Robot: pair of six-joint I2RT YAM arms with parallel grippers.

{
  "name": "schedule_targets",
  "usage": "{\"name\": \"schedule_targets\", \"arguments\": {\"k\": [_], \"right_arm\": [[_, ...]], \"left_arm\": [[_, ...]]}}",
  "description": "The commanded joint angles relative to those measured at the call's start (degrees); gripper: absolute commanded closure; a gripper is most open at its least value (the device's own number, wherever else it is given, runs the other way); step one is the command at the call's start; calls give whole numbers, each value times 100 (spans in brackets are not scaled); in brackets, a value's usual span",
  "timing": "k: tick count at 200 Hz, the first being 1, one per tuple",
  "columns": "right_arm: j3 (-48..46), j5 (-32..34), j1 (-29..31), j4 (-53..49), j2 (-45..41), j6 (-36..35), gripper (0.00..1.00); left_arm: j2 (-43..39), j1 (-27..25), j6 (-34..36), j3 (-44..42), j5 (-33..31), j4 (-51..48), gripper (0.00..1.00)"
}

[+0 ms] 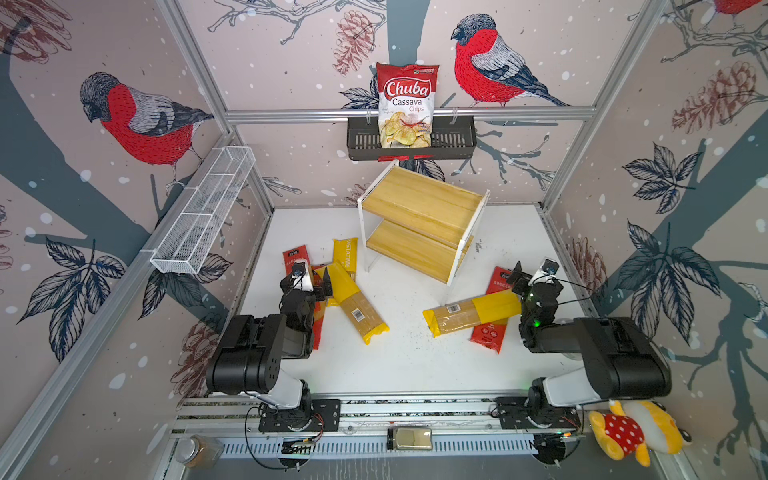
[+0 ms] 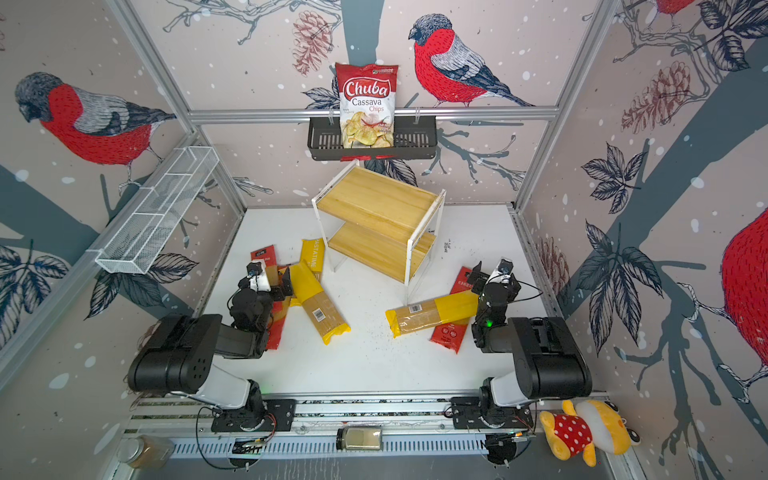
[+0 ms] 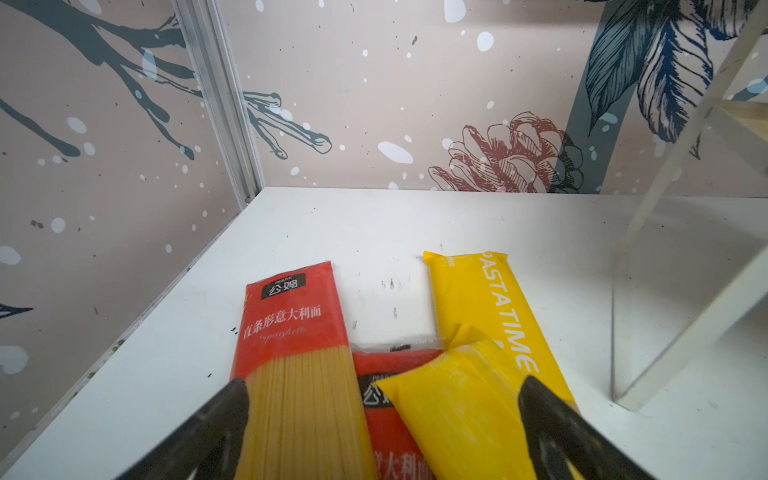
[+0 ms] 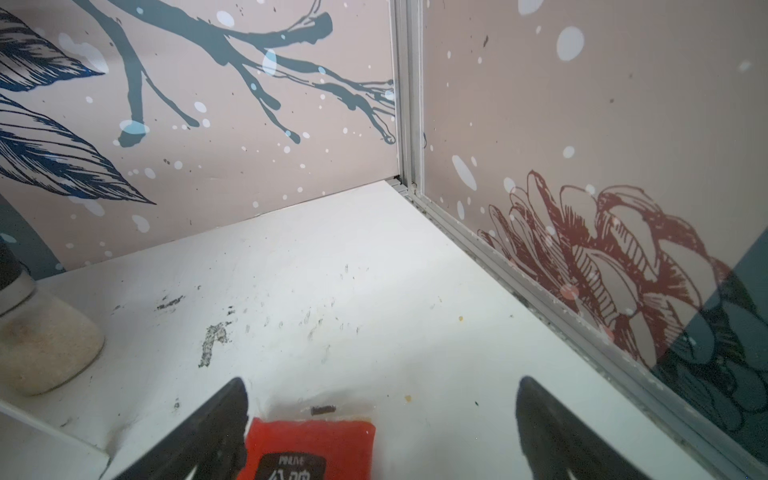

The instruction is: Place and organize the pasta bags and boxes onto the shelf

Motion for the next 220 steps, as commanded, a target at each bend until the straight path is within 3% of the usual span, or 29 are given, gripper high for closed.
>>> {"name": "schedule_targets", "arguments": {"k": [1, 77, 95, 122, 133, 139, 149, 174, 196, 220], "right_arm": [[309, 320, 143, -923, -375, -89, 0], [396, 1132, 1050, -3142, -2346, 481, 1], [1051, 1594, 1427, -4804, -2726, 1440, 0], [1352, 1159, 1463, -6230, -3124, 3390, 0], [1155, -236, 1071, -6051, -3365, 3318, 0], [1020, -926, 882, -5929, -3515, 3324, 5], [820, -1366, 784, -5800, -3767, 3564, 11], [824, -1260, 1180, -6386, -3869, 4126, 15], [1178, -717, 1985, -7104, -3557, 4404, 16], [1537, -386, 2806, -7592, -3169, 4643, 17]], "left_arm": [[-452, -228, 242, -87, -567, 117, 1], [-2263, -999, -281, -6, -2277, -1631, 1], [-2716, -1185, -632, 137, -2562, -2279, 1], [-3339, -1230, -1834, 632, -2646, -3896, 1], [-3576, -1219, -2242, 841, -2543, -4471, 1], [-3691, -1208, -2404, 910, -2398, -4691, 1], [-3867, -1207, -2767, 968, -2260, -4976, 1], [-4448, -991, -3892, 1004, -1986, -5705, 2], [-4805, -370, -3839, 909, -602, -5578, 8], [-4631, -325, -3535, 1375, 65, -6231, 15]]}}
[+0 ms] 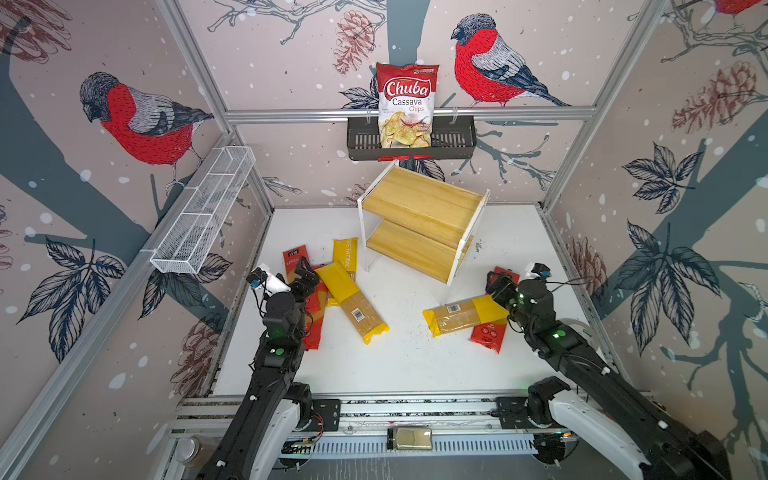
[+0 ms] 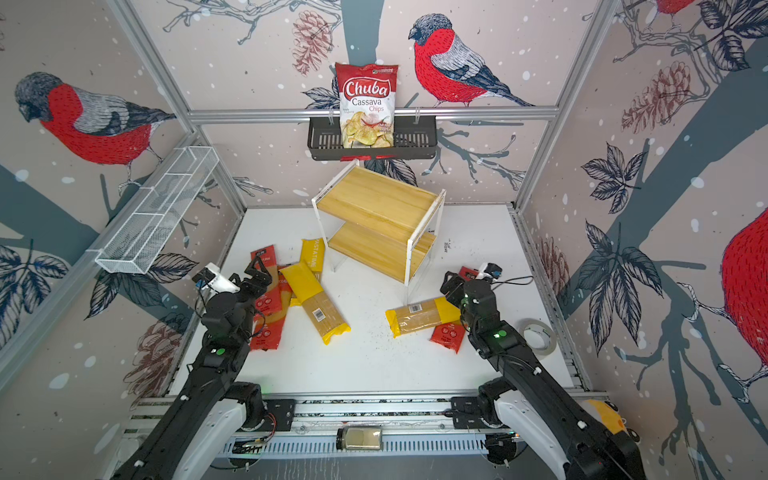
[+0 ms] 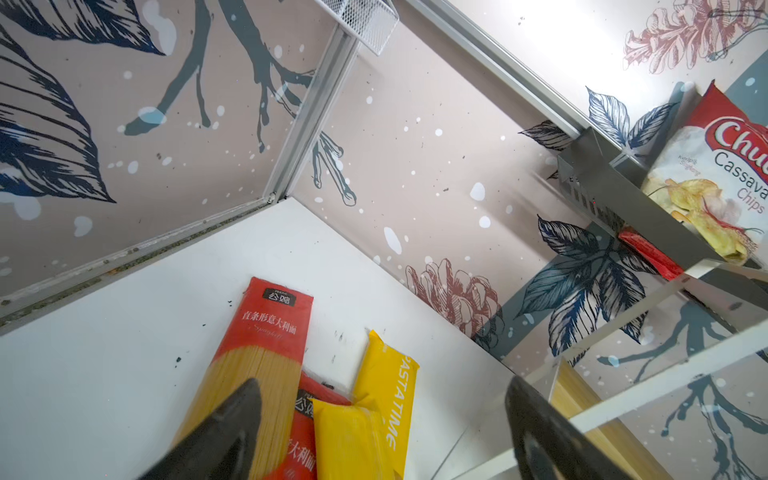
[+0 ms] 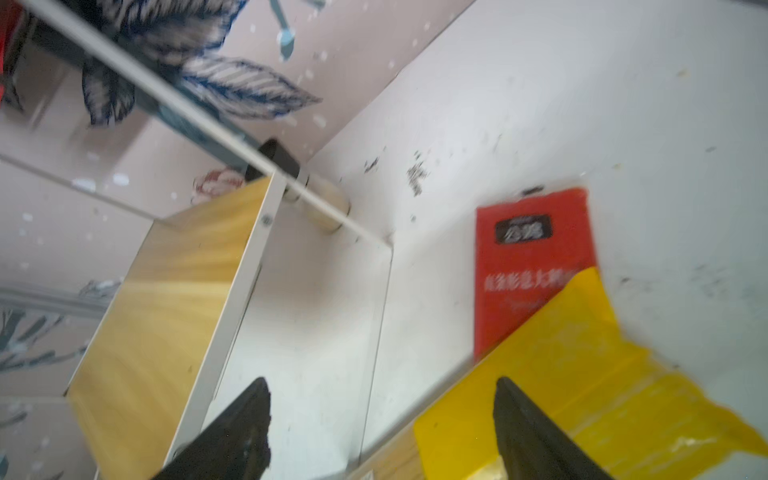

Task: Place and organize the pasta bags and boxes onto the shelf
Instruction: 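Reach the right gripper to the yellow-and-clear spaghetti pack while the left arm moves inward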

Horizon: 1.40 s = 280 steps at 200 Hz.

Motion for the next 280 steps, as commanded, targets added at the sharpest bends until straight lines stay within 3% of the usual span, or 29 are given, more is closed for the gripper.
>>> {"name": "schedule_targets", "arguments": {"k": [1, 20, 46, 105, 145, 201, 280], "right_arm": [[293, 408, 590, -768, 287, 528, 17], [555, 699, 1158, -1142, 565, 858, 18], [620, 708, 1673, -1316, 835, 1296, 19], [663, 292, 2242, -1189, 1472, 1749, 24], [257, -53, 2364, -845, 1360, 2248, 28], [-539, -290, 2339, -310, 887, 2854, 32], [-887, -374, 1971, 278, 886, 2901, 31]], "left_arm": [[136, 66, 37, 362, 1263, -642, 15], [407, -138, 173, 645, 1604, -1018, 18], [568, -979, 413, 846, 1212, -1326, 18], [1163, -2615, 309, 805, 923, -1055, 21], [1694, -3594, 345, 557, 775, -429, 21], [2503, -3955, 325, 562, 1236, 38, 22], [3041, -4117, 79, 653, 1261, 134, 23]]}}
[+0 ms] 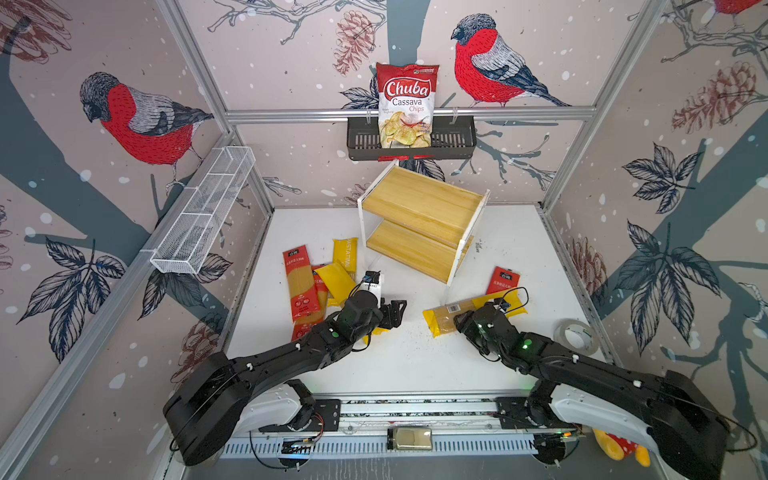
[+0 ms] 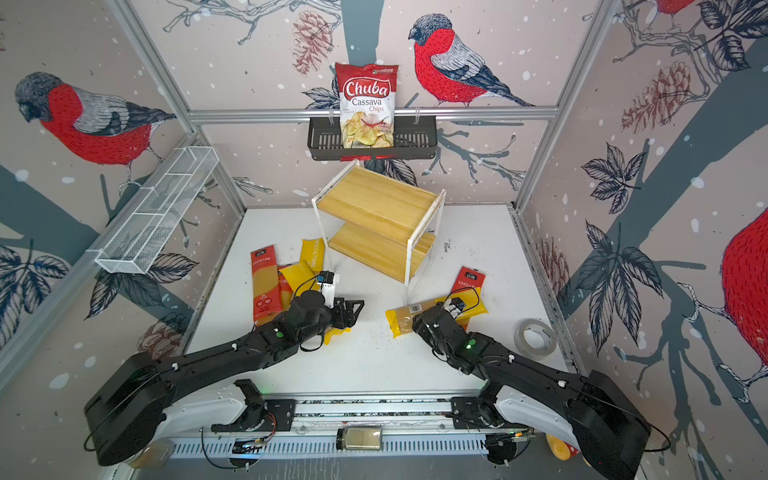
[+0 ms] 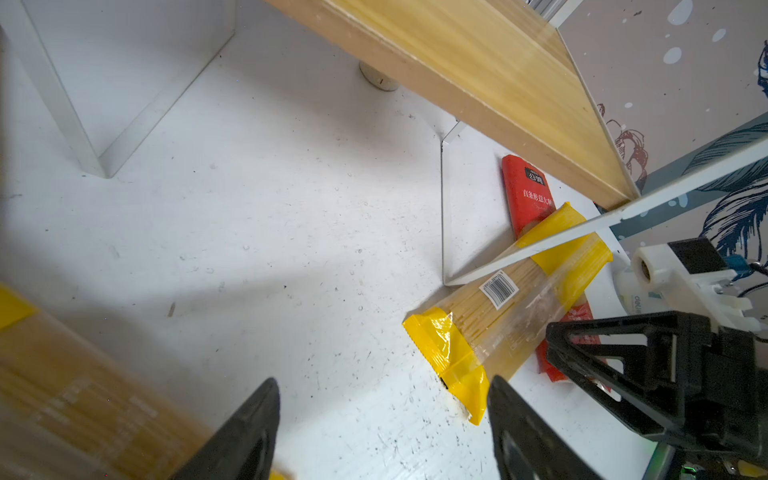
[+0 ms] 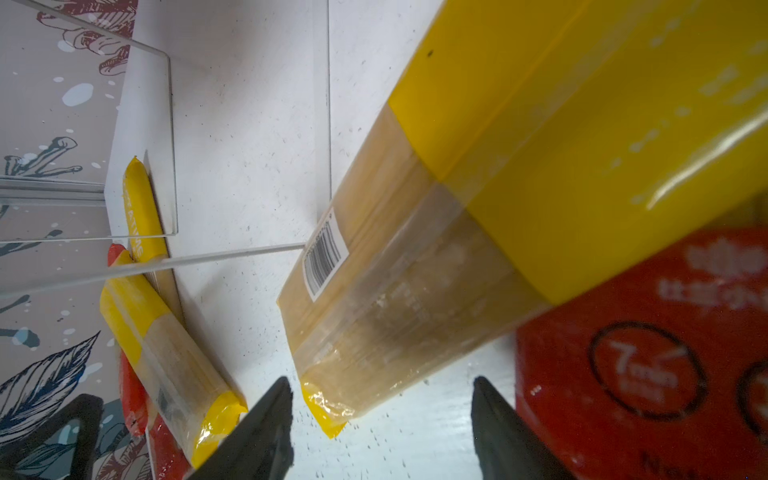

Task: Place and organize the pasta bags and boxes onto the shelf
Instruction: 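Reach the right gripper to the yellow-and-clear spaghetti pack while the left arm moves inward, then grasp and lift the spaghetti pack with the right gripper while the left gripper approaches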

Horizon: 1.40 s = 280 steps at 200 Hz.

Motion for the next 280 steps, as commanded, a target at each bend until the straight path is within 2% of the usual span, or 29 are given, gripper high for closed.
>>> {"name": "schedule_targets", "arguments": {"k": [1, 42, 80, 132, 152, 191, 231, 280], "right_arm": [[-93, -26, -41, 370, 9, 114, 31], [-402, -83, -175, 1037, 7, 304, 29], [-469, -255, -402, 1208, 4, 351, 29], [-837, -170, -671, 1761, -57, 644, 29], [-1027, -91, -688, 2310, -66, 780, 28], [-907, -80, -598, 2407, 269, 1059, 28], [-943, 403, -324, 2537, 453, 1476, 28], [-799, 864, -279, 2781, 957, 1519, 27]], "left_arm": [[94, -62, -163, 15, 52, 298, 23], [387, -189, -110, 149, 118, 359, 24], [736, -367, -10, 309, 231, 446, 25], [1337, -521, -40, 250, 525, 1277, 25], [1588, -581, -39, 342, 604, 1354, 26], [1964, -684, 5, 418, 651, 1580, 29], [2338, -763, -46, 474, 779, 1953, 32], [2711, -908, -45, 595, 922, 2220, 36]]}}
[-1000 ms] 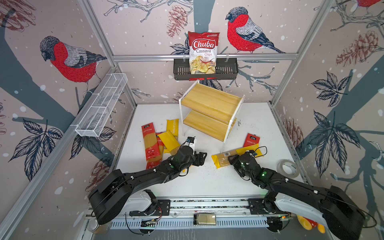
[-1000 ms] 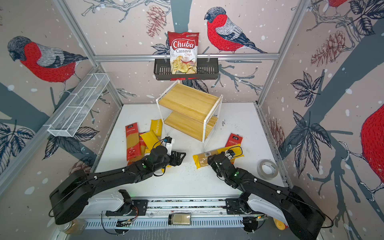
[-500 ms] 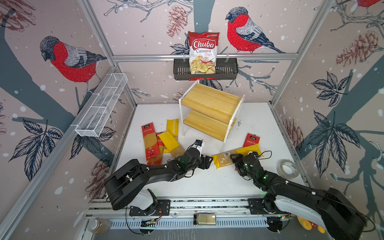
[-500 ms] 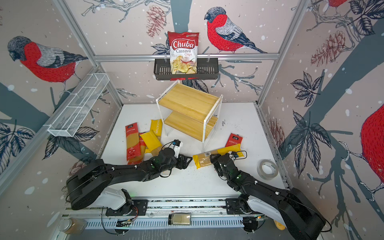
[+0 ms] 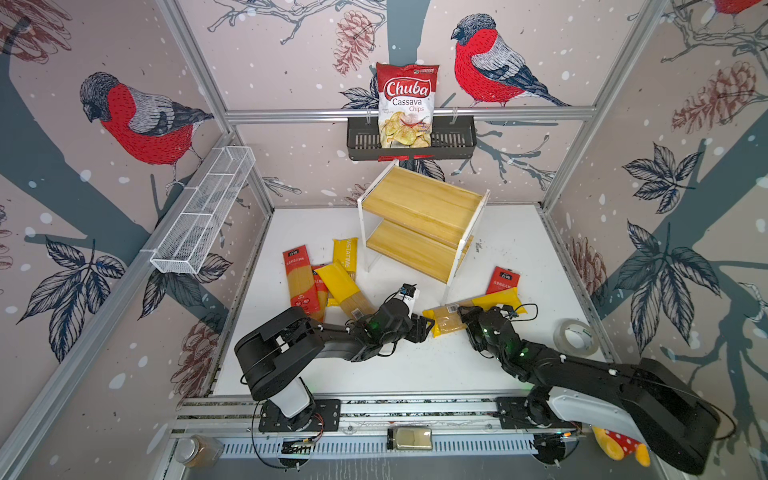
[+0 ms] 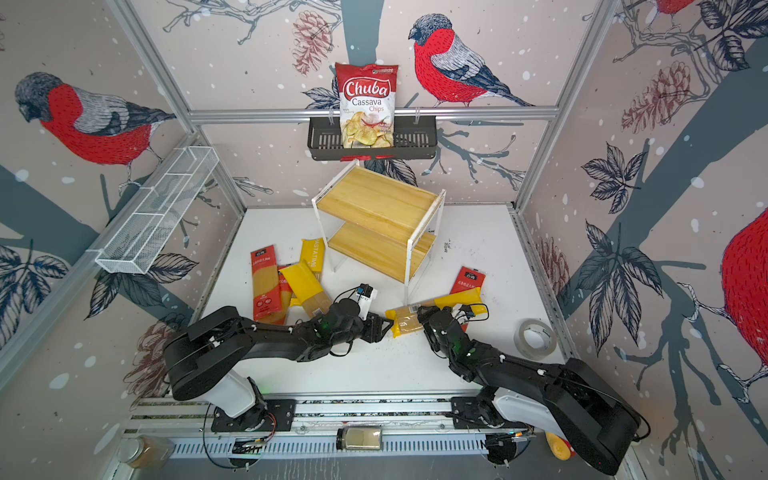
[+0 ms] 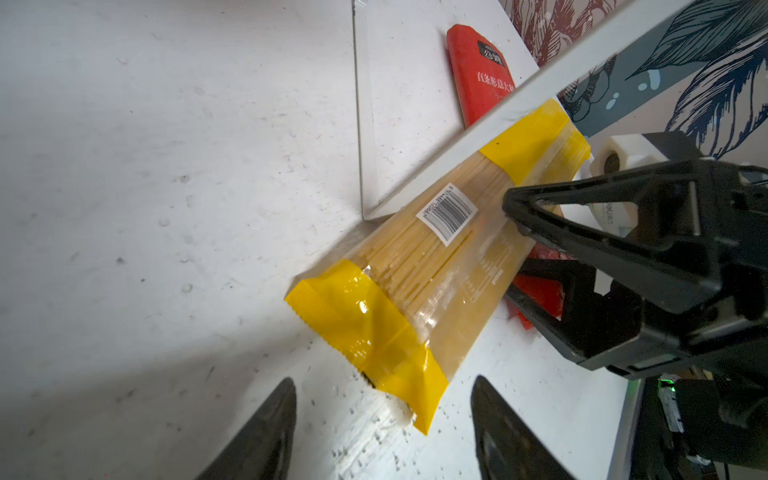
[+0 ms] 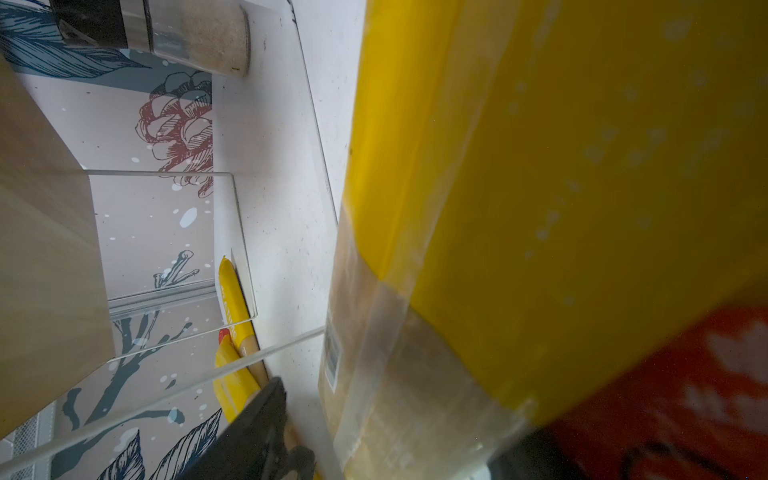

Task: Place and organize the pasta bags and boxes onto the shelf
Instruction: 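Grasp and lift the spaghetti pack with the right gripper while the left gripper approaches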

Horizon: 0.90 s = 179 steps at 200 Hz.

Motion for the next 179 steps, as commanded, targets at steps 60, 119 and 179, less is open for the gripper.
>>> {"name": "schedule_targets", "arguments": {"k": [60, 119, 179], "right_arm": [[88, 664, 13, 753, 998, 372, 32], [9, 740, -6, 771, 1141, 496, 53], [127, 985, 5, 326, 655, 21, 77]], "left_arm": [[298, -172, 42, 86, 138, 553, 38], [-175, -180, 254, -139, -139, 508, 38], [-1150, -188, 1235, -482, -582, 297, 35]]}}
